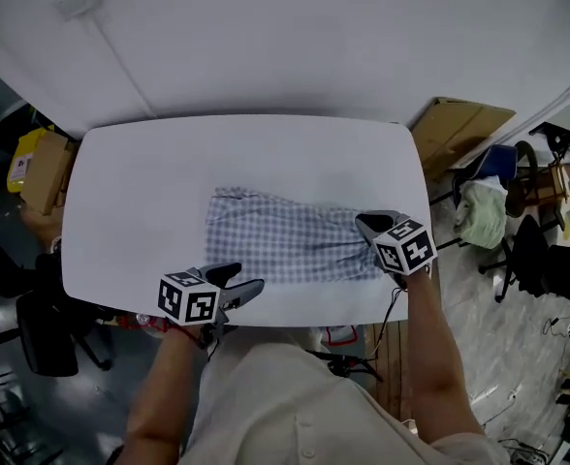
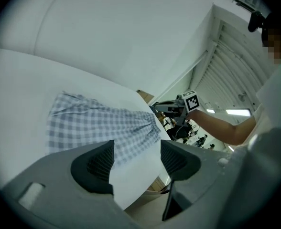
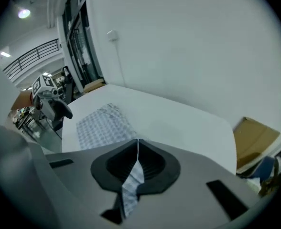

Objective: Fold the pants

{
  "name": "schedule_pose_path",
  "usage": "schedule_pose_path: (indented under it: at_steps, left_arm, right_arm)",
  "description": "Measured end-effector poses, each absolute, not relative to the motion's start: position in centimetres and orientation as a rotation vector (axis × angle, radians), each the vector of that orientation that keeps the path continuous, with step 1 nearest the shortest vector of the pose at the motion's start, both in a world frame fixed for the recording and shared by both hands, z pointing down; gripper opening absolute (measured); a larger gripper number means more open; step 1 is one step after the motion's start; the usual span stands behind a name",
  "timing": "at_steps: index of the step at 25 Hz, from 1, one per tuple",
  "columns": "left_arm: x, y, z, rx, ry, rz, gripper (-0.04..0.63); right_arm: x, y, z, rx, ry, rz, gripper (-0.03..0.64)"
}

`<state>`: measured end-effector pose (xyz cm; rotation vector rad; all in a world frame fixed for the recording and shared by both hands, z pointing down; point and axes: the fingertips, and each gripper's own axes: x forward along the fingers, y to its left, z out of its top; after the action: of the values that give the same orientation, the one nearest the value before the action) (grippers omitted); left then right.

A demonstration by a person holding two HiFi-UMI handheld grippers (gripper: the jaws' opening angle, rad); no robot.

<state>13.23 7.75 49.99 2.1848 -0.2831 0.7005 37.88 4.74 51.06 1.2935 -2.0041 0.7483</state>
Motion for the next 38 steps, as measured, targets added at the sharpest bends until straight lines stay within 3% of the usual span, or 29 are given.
schedule_pose_path:
  at_steps: [11, 15, 19, 21, 30, 38]
  left_arm:
    - [7.2, 4.8, 50.8, 2.175, -0.523, 0.695, 0.305]
    - [3.5, 3.6, 52.7, 2.135, -0.721, 0.802, 0.207]
    - [0.9, 3.1, 55.2, 2.086, -0.779, 0.928, 0.199]
    - [0.6, 3.0, 56.2, 2.070, -0.768, 0.945, 0.199]
    - [1.0, 1.7, 58.2, 2.021, -0.714, 0.913, 0.198]
    - [1.6, 1.9, 59.6, 2.003, -0.616, 0.937, 0.152]
  right_arm:
    - [21.6, -4.1, 47.2, 0.694, -2.177, 0.457, 0.017]
    - [16.6, -6.4, 47.6, 0.513, -2.162, 0.324, 0.018]
    - [11.8, -8.5, 49.7, 0.298, -2.090, 0.213, 0.023]
    - [9.9, -9.4, 50.8, 0.218, -2.057, 0.194, 0.060]
    - [7.1, -11.9, 56.0, 0.105, -1.900, 0.168, 0.083]
    - [6.4, -13.1, 60.0, 0.016, -1.735, 0.097, 0.066]
